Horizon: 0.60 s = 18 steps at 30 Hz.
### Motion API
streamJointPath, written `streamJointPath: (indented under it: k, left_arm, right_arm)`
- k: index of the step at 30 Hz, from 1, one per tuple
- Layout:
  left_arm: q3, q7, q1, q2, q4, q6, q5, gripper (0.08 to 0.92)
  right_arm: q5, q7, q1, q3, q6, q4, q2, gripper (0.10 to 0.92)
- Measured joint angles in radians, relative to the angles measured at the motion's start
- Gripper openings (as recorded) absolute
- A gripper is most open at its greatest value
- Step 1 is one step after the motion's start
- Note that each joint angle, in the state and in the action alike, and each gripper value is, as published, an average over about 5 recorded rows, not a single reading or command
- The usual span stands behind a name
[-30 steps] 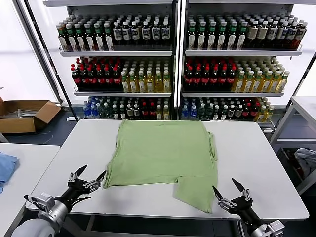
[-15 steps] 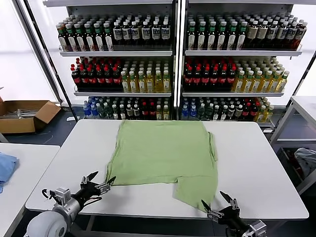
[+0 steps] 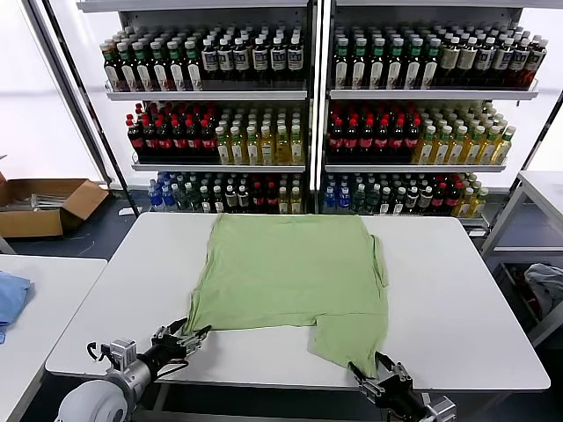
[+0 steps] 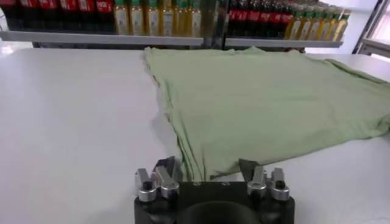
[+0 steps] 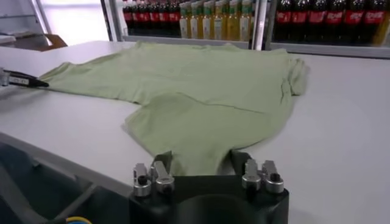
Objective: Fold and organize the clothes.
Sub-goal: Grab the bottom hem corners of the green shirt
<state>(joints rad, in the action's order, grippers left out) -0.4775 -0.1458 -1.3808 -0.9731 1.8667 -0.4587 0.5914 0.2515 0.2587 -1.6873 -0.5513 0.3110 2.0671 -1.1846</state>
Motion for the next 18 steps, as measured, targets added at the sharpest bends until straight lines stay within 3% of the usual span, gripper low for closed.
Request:
streamJointPath:
  k: [11, 18]
  left_arm:
    - [0.016, 0.002, -0.001, 0.001, -0.002, -0.004, 0.016, 0.282]
    - [0.010, 0.008, -0.022, -0.005, 0.028, 0.002, 0.049, 0.112]
  right_arm:
    - [0.027, 0.019, -0.001, 0.007, -0.062, -0.017, -0.017, 0.150]
    - [0.096, 0.051, -0.017, -0.008, -0.161, -0.018, -0.014, 0.109]
